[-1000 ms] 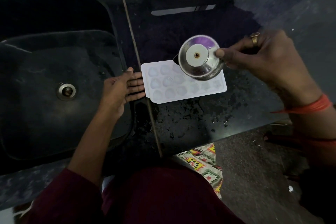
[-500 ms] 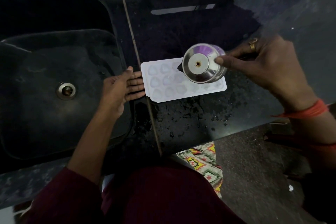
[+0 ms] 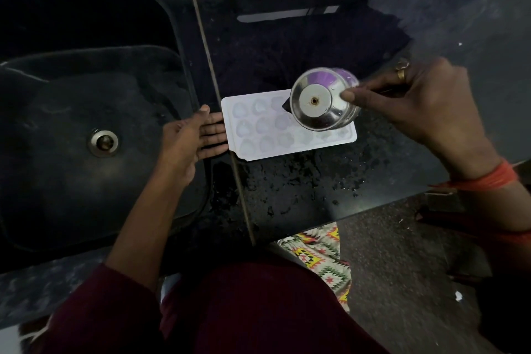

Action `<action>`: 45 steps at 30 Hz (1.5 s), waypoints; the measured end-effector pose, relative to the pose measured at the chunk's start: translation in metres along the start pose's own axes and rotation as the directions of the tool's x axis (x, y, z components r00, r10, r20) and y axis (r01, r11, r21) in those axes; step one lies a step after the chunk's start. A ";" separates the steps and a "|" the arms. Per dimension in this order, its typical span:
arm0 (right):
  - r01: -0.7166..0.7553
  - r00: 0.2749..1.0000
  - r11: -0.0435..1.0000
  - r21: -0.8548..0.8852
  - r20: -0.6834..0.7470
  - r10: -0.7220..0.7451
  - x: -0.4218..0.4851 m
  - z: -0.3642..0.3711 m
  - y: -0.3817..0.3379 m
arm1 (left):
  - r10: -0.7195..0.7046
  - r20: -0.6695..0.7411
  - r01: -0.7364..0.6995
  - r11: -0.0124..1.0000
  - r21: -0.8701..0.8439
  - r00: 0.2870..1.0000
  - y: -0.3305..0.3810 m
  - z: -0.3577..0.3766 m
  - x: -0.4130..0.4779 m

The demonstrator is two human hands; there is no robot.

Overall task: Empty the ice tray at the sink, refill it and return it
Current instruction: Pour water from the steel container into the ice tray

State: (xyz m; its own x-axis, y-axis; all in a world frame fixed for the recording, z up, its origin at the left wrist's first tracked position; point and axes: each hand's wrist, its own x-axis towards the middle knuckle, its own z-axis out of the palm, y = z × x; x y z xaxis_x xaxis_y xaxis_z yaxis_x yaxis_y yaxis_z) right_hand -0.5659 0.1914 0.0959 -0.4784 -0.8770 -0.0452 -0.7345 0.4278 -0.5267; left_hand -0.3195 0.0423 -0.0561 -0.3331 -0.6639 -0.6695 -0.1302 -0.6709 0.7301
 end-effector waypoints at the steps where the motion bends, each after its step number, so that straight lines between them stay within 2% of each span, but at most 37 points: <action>1: 0.002 1.000 1.000 0.001 0.001 -0.002 0.000 0.000 0.000 | 0.001 0.001 -0.001 1.000 0.001 1.000 0.000 0.000 0.000; 35: -0.025 1.000 1.000 -0.005 -0.011 0.025 0.000 -0.003 -0.008 | -0.007 0.013 0.007 1.000 0.013 1.000 -0.005 -0.005 0.004; 45: -0.089 0.996 0.972 0.219 0.014 0.088 -0.006 -0.016 -0.012 | 0.000 0.013 0.000 1.000 0.017 1.000 -0.003 -0.003 0.000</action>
State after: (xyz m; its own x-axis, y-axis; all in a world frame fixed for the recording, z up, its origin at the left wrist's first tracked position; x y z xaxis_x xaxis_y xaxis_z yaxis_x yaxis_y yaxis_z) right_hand -0.5619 0.1955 0.1157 -0.5346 -0.8388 -0.1034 -0.5659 0.4461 -0.6934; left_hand -0.3162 0.0439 -0.0587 -0.3455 -0.6592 -0.6679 -0.1457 -0.6655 0.7321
